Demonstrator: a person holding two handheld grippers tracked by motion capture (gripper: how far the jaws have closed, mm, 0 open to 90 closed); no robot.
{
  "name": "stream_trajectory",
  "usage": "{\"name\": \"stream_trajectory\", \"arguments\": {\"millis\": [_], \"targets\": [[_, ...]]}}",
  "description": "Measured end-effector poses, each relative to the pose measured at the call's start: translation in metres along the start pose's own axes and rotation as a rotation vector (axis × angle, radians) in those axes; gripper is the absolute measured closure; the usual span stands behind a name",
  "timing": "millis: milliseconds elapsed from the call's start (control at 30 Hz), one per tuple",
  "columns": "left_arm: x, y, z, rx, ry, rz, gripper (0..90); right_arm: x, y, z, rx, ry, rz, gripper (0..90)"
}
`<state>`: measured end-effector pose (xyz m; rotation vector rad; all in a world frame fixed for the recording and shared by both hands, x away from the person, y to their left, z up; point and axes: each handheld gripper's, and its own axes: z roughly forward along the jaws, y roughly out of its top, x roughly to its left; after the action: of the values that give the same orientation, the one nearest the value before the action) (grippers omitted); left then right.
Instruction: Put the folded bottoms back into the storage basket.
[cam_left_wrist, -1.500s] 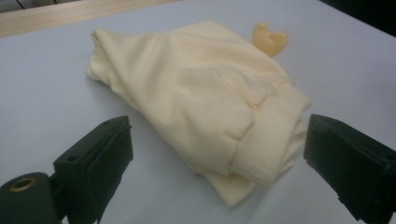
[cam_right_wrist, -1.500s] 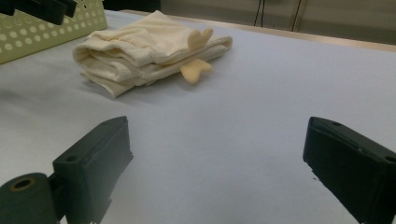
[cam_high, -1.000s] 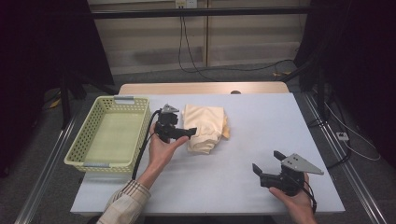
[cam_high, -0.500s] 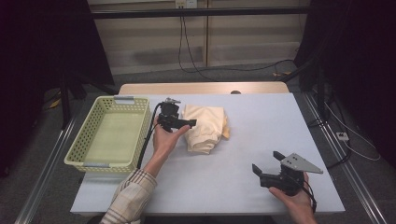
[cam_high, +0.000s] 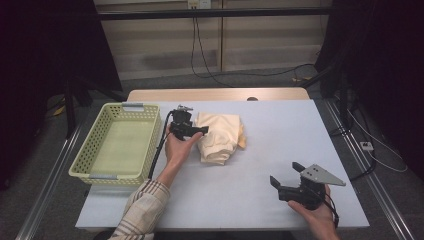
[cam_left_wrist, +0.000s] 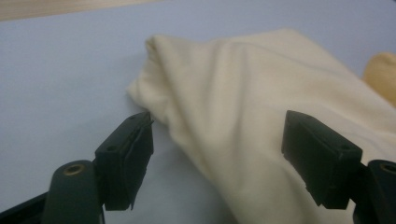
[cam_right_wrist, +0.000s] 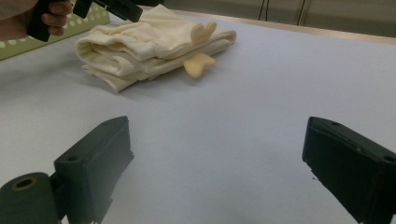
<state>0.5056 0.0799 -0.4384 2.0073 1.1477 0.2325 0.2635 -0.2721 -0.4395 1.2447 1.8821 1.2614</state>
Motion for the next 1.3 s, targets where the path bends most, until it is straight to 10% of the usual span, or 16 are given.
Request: {"name": "stream_trajectory", "arguments": {"millis": [500,1300], "targets": [[0.001,-0.007,0.018,0.086,-0.054,-0.097,22.5,0.001,0.0,0.001,0.009,0.009,-0.007,8.3],[-0.004,-0.002,0.022,0.155,-0.206,-0.14,72.6,0.002,0.0,0.001,0.008,0.007,-0.005,8.3]]}}
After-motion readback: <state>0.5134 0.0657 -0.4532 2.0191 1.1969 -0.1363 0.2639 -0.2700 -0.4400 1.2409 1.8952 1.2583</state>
